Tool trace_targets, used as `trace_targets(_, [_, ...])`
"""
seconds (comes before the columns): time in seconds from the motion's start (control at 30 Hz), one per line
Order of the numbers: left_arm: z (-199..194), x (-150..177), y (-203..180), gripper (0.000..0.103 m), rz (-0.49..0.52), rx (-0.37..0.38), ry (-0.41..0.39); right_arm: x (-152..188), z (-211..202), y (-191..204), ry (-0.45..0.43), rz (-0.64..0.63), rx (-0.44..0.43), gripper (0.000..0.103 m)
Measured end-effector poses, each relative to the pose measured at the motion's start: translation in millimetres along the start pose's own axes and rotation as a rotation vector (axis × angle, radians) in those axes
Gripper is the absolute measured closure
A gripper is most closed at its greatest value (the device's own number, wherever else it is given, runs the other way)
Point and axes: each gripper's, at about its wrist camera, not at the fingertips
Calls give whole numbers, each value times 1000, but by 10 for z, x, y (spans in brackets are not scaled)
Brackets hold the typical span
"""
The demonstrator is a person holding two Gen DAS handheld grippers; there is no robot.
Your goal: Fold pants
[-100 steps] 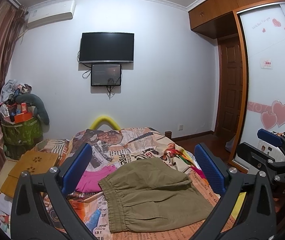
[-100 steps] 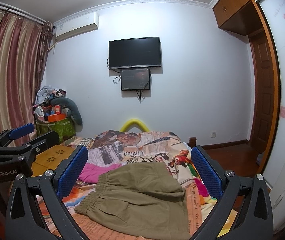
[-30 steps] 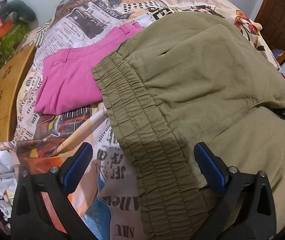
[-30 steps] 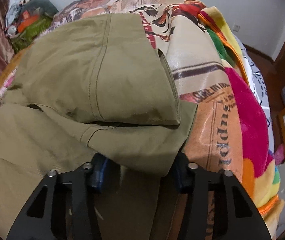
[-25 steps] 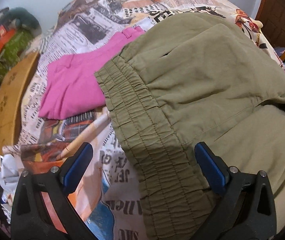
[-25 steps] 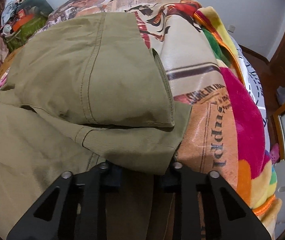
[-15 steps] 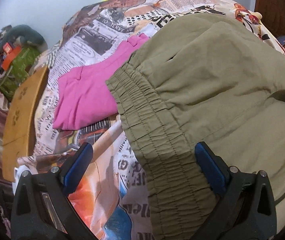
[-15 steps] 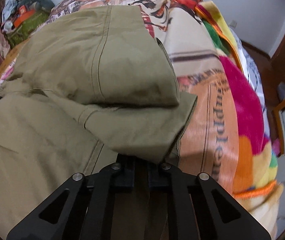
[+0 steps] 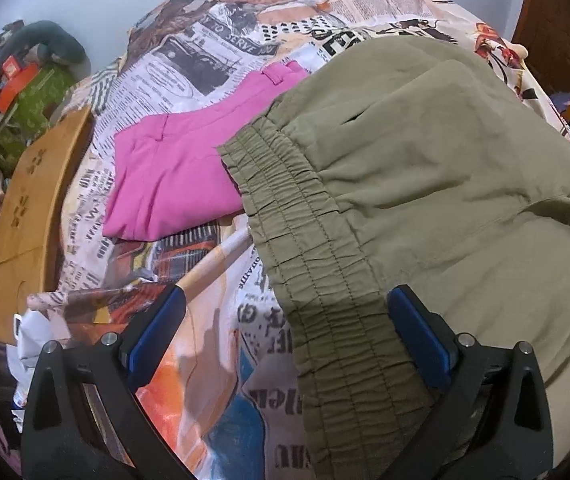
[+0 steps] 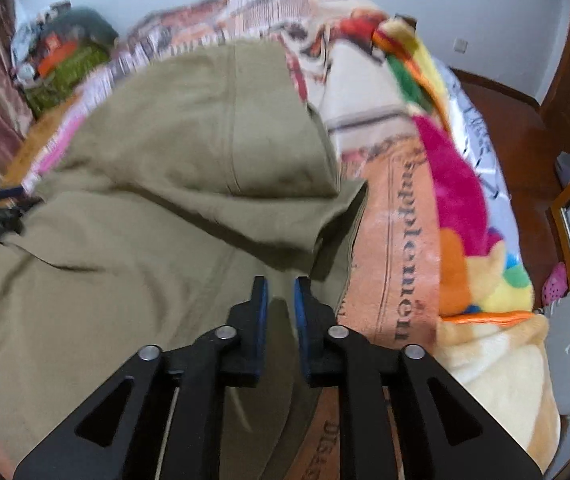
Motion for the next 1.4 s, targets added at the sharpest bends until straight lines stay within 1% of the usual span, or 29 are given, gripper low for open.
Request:
trace_targets(0.07, [-56, -16, -11, 0, 15, -20, -15, -67, -66, 13, -34, 10, -9, 81])
trace_targets(0.13, [-128, -57, -5, 0, 29, -31, -39, -184, -99, 47, -68, 11, -3, 69])
trace_targets(0.17, [-169, -90, 10, 0, 32, -36, -53, -230, -82, 118, -77, 10, 3, 65])
trace_targets(0.23, [-209, -151, 46, 0, 33, -41, -68, -329, -79, 115, -106, 14, 12, 52])
trace_targets(0.3, [-216, -230, 104, 0, 24, -42, -75, -439, -35, 140, -125, 26, 18, 48])
trace_targets(0.4, [-140, -334, 185, 0, -5, -25, -57, -463, -9, 93, -124, 42, 16, 46])
trace_targets(0.43, [-112, -355, 199, 0, -13, -19, -50, -425, -23, 97, -120, 44, 16, 44])
trace_targets(0.53, [16, -423, 226, 0, -38, 5, -16, -485, 102, 44, -103, 44, 25, 37])
trace_targets(0.63, [141, -480, 194, 0, -47, 24, 12, -506, 201, 9, -74, 59, 19, 36])
trace_targets(0.77, [257, -506, 93, 0, -26, 28, 38, -545, 384, -74, -29, 93, -23, 36])
trace_targets(0.9, [323, -479, 1, 0, 19, 7, 47, -520, 455, -68, -26, 100, -88, 36])
trace_targets(0.97, [343, -472, -31, 0, 32, 0, 48, -509, 479, -33, -28, 86, -101, 36])
trace_targets(1.0, [350, -467, -43, 0, 37, -4, 48, -506, 489, -15, -28, 76, -96, 40])
trace_targets(1.03, [359, -469, -48, 0, 40, -8, 49, -506, 500, 3, -24, 62, -97, 50])
trace_targets(1.07, [366, -468, -56, 0, 43, -14, 50, -508, 515, 24, -20, 48, -90, 56])
trace_targets(1.13, [370, -470, -64, 0, 47, -22, 48, -509, 525, 54, -24, 22, -40, 73])
trace_targets(1.17, [365, -464, -71, 0, 52, -28, 40, -508, 520, 64, -33, 10, -23, 78])
trace_targets(1.3, [343, -451, -103, 0, 79, -54, 20, -503, 386, 81, -109, -25, 5, 90])
trace_targets(1.4, [325, -447, -120, 0, 97, -77, 8, -531, 285, 120, -155, -66, 37, 92])
Point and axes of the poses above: each gripper's, at about its wrist camera, not at the fingertips, and z roughly the way its jaws point, y to its left, x to its underside, and after that the axes turned 2 degrees about y, right-handed
